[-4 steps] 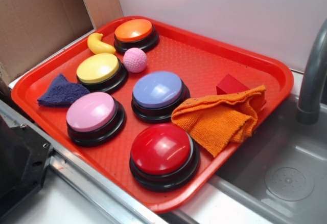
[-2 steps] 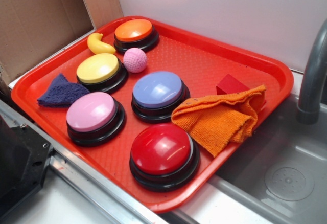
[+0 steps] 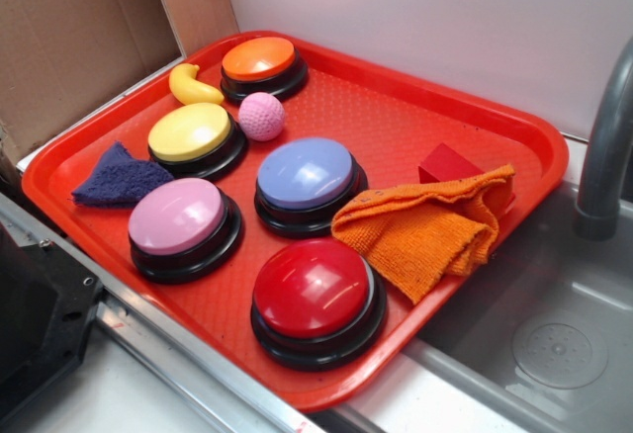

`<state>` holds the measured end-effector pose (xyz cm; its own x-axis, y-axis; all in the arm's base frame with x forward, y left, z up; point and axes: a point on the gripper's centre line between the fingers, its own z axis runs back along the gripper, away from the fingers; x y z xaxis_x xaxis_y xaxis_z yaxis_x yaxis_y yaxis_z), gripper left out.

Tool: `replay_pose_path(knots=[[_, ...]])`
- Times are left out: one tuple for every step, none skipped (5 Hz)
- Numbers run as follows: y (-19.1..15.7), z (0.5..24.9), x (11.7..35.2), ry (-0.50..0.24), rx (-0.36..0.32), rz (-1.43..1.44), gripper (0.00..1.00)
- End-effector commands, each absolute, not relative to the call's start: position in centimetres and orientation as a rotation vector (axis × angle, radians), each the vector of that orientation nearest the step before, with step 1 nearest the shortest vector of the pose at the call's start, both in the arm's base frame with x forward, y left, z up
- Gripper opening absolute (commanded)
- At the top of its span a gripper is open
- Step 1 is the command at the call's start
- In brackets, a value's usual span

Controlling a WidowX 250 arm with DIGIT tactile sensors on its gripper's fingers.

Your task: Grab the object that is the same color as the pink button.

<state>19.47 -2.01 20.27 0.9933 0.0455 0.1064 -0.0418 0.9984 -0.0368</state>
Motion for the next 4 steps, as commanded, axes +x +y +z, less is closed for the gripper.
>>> replay_pose_path(knots=[[-1.9,16.6,26.6,-0.211,-0.002,0.145,1.00],[-1.5,14.5,28.6,-0.206,-0.004,0.191,1.00],[-0.7,12.1,30.1,-0.167,0.057,0.228,1.00],[0.2,10.1,30.7,-0.139,0.099,0.249,1.00]])
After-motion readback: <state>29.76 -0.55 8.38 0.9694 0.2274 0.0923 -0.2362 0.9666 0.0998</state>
